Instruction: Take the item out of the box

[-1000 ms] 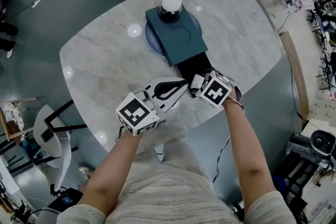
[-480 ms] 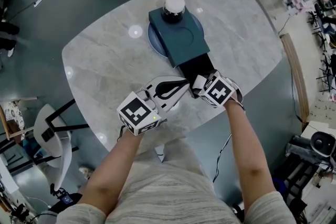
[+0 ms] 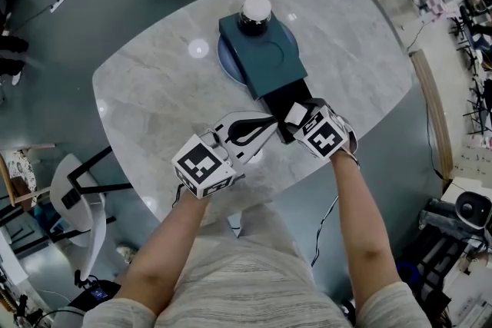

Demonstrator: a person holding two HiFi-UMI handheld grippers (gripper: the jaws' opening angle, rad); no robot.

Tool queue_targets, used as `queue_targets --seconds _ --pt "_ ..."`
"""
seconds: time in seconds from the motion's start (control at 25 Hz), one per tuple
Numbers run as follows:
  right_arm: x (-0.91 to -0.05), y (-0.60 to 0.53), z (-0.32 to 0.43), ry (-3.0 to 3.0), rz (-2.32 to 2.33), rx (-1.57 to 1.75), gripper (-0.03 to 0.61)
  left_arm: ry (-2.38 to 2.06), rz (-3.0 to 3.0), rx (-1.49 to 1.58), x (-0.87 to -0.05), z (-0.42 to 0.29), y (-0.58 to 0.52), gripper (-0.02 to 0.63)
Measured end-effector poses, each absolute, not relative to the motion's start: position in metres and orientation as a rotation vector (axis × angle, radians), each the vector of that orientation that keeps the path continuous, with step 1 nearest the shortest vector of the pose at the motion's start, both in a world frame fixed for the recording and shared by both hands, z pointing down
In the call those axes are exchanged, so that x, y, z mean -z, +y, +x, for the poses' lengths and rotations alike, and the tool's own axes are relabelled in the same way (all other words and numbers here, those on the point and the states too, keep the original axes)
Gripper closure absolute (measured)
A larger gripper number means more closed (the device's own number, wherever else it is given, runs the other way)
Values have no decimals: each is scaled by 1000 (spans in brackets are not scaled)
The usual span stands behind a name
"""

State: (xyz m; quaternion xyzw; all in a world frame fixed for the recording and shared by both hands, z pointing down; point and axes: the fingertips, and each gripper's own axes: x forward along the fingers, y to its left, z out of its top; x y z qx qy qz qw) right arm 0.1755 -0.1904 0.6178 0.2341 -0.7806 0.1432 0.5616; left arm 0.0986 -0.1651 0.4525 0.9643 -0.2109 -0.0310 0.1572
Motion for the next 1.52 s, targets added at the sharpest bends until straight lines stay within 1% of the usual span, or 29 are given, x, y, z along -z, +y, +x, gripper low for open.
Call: queue_targets --seconds 0.36,0.76,1.24,1.52 --pt "-575 -208 170 -2043 849 -411 285 -601 2773 92 -445 95 -163 595" --pt "-504 -202 154 -2298 1154 -459 285 -611 2788 107 -431 81 -156 594" --pt "-400 -176 109 -2583 1198 -187 285 -648 2816 179 -400 61 -142 594" --pt "-355 -152 87 -2701 1192 -96 285 -666 2854 199 -379 43 -127 594"
